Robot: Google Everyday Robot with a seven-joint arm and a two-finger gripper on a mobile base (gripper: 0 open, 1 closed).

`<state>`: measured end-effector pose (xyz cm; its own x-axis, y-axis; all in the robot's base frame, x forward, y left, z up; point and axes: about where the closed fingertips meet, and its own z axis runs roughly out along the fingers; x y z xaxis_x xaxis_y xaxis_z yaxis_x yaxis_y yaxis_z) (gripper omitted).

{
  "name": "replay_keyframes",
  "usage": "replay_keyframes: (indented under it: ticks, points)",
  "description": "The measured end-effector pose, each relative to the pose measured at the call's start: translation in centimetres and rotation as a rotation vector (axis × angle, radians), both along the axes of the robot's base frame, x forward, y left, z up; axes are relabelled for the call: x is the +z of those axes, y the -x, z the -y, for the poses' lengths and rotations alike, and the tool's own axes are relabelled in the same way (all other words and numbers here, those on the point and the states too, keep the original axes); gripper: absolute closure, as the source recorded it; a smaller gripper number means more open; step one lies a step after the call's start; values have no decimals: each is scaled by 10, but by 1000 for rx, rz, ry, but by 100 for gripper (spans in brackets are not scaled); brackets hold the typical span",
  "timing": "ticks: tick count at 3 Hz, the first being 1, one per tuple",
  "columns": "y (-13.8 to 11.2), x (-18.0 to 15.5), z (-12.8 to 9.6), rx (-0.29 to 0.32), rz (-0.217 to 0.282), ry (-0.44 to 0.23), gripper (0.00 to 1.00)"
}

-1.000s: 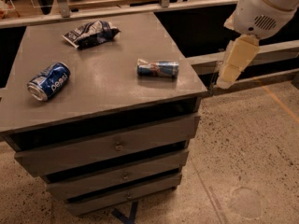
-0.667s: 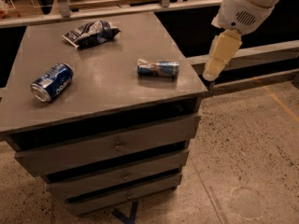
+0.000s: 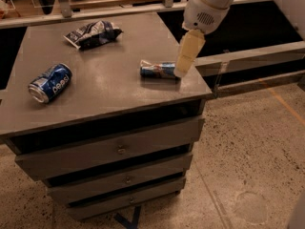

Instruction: Place redbull can upright

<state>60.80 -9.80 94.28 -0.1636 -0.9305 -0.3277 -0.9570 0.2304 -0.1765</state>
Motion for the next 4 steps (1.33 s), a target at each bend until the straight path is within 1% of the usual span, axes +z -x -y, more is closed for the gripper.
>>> replay_keyframes:
  ticks: [1, 2, 3, 4]
  points:
    - [-19, -16, -30, 19, -15, 14, 0]
    - [-35, -32, -54, 37, -39, 38, 0]
    - [-55, -49, -70, 32, -66, 55, 0]
    - [-73, -67, -75, 16, -96, 85, 0]
